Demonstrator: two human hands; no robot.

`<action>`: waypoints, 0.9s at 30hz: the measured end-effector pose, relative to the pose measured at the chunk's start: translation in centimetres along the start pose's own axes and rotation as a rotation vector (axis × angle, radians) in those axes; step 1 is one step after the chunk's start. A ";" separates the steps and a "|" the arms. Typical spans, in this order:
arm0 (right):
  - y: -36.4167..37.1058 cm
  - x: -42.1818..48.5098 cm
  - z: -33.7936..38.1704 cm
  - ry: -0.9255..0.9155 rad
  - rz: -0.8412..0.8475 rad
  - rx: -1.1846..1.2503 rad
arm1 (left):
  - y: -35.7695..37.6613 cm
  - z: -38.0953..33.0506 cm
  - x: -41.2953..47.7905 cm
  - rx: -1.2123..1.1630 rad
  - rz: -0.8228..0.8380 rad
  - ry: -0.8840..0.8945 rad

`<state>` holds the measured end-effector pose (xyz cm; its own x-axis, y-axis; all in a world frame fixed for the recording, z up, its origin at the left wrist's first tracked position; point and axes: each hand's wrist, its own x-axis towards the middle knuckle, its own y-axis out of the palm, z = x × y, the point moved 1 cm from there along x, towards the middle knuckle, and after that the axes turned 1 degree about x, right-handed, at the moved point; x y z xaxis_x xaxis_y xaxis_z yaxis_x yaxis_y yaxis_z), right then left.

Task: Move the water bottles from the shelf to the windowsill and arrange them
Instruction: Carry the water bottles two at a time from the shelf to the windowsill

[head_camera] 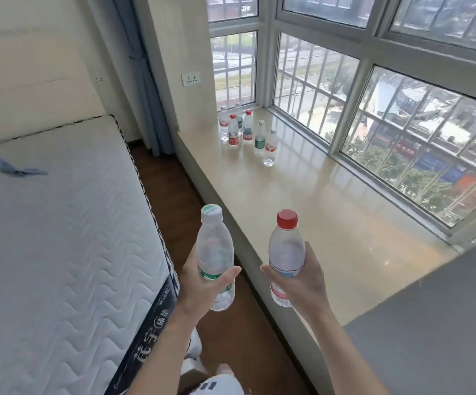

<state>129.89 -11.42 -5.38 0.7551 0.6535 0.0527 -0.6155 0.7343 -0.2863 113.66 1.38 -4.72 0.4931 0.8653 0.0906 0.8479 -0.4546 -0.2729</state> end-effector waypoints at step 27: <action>30.0 37.2 5.4 -0.052 0.293 -0.053 | -14.7 9.2 38.4 -0.052 -0.284 -0.175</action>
<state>138.30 35.97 -6.81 0.5336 0.8457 0.0094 -0.7918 0.5034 -0.3459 118.35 43.27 -6.06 0.1988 0.9800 -0.0111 0.9576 -0.1967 -0.2106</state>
